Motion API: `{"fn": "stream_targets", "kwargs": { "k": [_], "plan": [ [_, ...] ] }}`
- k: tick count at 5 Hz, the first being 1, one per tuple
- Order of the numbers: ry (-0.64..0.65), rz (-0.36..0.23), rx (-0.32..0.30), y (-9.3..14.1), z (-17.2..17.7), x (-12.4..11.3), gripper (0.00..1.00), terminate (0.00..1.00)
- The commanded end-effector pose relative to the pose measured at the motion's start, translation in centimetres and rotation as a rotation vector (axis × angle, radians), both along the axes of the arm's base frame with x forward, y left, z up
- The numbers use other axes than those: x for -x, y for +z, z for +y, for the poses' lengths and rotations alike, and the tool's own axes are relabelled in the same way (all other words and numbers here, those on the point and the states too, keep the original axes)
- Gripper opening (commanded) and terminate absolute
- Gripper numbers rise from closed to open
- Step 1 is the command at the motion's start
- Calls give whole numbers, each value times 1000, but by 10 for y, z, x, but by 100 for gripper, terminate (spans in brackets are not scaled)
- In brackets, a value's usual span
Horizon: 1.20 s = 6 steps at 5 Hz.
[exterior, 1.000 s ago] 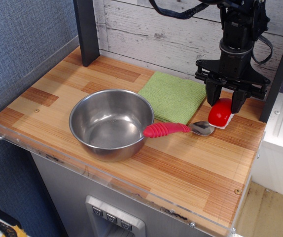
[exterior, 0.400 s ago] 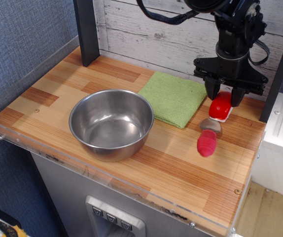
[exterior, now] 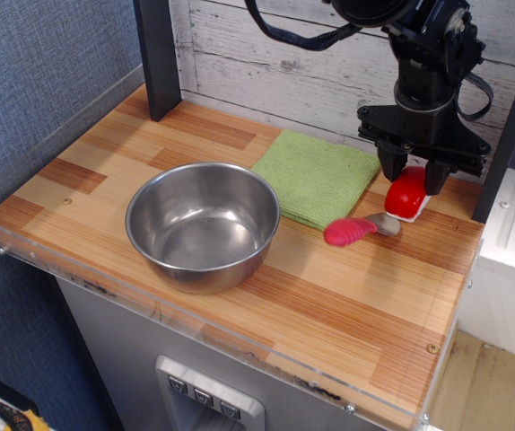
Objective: Place the red and white vegetable to the right of the green cloth.
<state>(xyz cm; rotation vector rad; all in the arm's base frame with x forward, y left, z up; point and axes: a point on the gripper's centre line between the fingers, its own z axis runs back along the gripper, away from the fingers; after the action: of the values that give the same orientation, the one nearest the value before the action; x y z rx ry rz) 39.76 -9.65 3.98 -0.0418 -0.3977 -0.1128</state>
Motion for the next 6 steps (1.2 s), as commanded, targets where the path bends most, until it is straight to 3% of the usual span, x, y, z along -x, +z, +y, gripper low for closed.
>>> {"fn": "stream_targets", "kwargs": {
  "k": [1, 3, 5, 6],
  "plan": [
    [-10, -87, 6, 17, 4, -5, 0, 0],
    [-1, -112, 12, 17, 3, -6, 0, 0],
    [-2, -69, 32, 18, 3, -4, 0, 0],
    [9, -43, 24, 18, 3, -2, 100, 0]
  ]
}}
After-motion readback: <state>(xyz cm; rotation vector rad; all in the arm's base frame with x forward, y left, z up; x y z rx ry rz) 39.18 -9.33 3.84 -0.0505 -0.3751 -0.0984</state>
